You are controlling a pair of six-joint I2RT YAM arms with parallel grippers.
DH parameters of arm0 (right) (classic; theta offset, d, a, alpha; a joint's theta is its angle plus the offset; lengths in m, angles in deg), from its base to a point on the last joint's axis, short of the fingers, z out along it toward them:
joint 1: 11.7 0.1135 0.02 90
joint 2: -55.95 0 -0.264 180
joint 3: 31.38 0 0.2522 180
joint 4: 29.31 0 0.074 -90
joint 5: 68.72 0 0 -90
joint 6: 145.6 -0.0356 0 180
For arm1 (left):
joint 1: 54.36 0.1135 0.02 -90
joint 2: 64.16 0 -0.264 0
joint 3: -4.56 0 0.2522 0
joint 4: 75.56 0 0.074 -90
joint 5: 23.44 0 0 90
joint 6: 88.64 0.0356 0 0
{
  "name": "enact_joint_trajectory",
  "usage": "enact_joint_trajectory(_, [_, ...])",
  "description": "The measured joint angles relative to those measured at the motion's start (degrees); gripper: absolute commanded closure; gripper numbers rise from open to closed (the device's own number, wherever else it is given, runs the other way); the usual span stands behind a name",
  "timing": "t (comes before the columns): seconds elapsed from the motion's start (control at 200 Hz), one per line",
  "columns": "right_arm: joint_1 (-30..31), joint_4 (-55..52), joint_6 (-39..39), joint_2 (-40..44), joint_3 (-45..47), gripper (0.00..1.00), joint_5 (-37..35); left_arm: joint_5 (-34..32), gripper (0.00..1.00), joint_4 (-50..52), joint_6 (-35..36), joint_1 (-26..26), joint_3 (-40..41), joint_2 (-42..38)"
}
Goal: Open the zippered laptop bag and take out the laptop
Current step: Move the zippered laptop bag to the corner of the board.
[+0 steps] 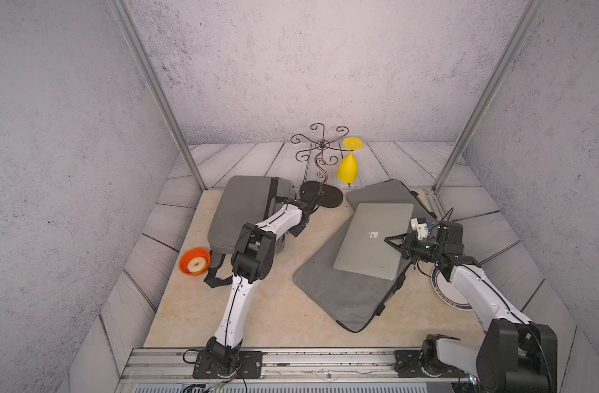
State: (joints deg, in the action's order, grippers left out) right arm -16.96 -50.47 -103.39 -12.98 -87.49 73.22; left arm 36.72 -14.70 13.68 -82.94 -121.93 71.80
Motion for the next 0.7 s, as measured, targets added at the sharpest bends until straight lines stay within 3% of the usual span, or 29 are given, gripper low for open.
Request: enact_joint_trajectory(0.701, [0.09, -3.06, 1.36, -1.05, -2.08, 1.0, -0.04, -0.13, 1.0, -7.54, 12.35, 7.85, 3.87, -0.24])
